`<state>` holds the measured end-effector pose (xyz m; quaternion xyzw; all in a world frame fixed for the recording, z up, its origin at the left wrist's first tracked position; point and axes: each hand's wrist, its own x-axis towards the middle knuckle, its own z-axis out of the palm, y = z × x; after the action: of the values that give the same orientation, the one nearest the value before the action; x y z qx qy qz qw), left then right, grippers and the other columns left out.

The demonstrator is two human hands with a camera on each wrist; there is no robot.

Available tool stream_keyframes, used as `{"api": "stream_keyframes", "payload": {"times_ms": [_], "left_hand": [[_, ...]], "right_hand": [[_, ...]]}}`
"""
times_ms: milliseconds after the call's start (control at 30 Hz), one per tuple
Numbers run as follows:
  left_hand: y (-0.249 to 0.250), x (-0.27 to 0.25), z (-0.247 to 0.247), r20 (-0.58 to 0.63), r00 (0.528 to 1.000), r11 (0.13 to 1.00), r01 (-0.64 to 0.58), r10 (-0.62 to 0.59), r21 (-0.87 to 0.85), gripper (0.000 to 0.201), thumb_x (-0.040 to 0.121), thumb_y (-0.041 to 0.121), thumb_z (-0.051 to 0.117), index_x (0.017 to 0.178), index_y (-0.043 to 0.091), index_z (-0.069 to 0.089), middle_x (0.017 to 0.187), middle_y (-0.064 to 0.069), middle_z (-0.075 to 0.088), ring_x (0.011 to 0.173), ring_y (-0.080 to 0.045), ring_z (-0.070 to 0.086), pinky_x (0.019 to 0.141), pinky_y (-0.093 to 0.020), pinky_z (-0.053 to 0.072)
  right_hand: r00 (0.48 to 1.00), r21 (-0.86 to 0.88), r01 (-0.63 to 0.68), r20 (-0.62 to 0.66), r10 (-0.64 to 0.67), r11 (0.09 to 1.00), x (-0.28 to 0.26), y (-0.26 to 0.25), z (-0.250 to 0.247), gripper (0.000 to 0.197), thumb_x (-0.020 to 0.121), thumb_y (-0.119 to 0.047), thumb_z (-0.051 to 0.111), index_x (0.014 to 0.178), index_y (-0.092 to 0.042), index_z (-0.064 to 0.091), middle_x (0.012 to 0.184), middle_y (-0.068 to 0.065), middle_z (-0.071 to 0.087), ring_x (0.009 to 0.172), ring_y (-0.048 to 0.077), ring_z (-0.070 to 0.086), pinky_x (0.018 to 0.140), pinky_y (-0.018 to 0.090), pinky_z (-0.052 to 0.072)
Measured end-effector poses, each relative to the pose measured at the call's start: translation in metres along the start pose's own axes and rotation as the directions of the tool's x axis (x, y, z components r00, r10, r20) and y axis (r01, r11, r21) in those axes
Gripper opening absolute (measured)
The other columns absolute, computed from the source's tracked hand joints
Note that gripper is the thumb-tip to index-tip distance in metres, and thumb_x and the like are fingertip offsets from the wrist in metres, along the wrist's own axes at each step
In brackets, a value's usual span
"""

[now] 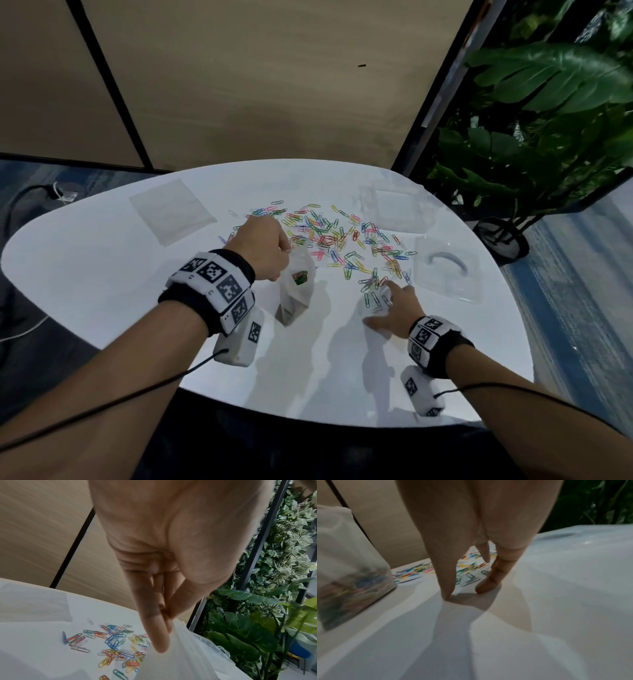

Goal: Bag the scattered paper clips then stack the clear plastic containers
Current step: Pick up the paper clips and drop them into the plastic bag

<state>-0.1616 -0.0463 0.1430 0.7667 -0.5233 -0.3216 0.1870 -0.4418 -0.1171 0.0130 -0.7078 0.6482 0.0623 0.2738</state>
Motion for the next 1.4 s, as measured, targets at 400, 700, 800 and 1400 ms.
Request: {"api": "stream_keyframes", "payload": {"times_ms": [400, 700, 800, 1400], "left_hand": [[-0.008, 0.0, -0.008, 0.007, 1.0, 1.0, 0.021, -0.021, 0.012, 0.025, 0.087, 0.0, 0.053, 0.097, 0.004, 0.076, 0.083, -0.012, 0.075, 0.064, -0.024, 0.077, 0.072, -0.039, 0.065], [-0.006, -0.001, -0.006, 0.024, 0.999, 1.0, 0.023, -0.023, 0.02, 0.028, 0.086, -0.002, 0.052, 0.1, 0.004, 0.076, 0.08, -0.012, 0.075, 0.064, -0.025, 0.077, 0.074, -0.04, 0.065], [-0.001, -0.001, -0.005, 0.031, 0.999, 1.0, 0.023, -0.023, 0.013, 0.028, 0.086, -0.003, 0.052, 0.1, 0.003, 0.076, 0.078, -0.009, 0.073, 0.065, -0.027, 0.077, 0.072, -0.042, 0.065], [0.03, 0.002, 0.016, 0.012, 1.0, 0.998, 0.013, -0.014, 0.064, 0.019, 0.085, 0.004, 0.058, 0.079, 0.006, 0.076, 0.073, -0.014, 0.073, 0.074, -0.026, 0.073, 0.075, -0.033, 0.061]], "right_hand": [[0.975, 0.025, -0.045, -0.215, 0.049, 0.999, 0.062, -0.054, 0.008, 0.055, 0.087, -0.023, 0.066, 0.136, -0.007, 0.048, 0.138, 0.023, 0.044, 0.122, 0.037, 0.048, 0.096, 0.037, 0.041], [0.975, -0.331, 0.027, -0.198, -0.097, 0.943, 0.066, -0.059, -0.003, 0.013, 0.09, -0.007, 0.057, 0.085, -0.004, 0.069, 0.085, 0.01, 0.065, 0.082, 0.025, 0.066, 0.067, 0.028, 0.051], [0.982, -0.179, 0.004, -0.186, -0.038, 0.984, 0.066, -0.048, -0.015, 0.019, 0.088, -0.017, 0.064, 0.077, -0.007, 0.076, 0.077, 0.01, 0.071, 0.07, 0.024, 0.064, 0.062, 0.023, 0.045], [0.897, 0.88, 0.038, 0.178, -0.404, 0.473, -0.028, -0.134, -0.054, 0.023, 0.089, -0.001, 0.065, 0.106, 0.014, 0.066, 0.1, 0.024, 0.069, 0.089, 0.026, 0.067, 0.09, 0.03, 0.057]]}}
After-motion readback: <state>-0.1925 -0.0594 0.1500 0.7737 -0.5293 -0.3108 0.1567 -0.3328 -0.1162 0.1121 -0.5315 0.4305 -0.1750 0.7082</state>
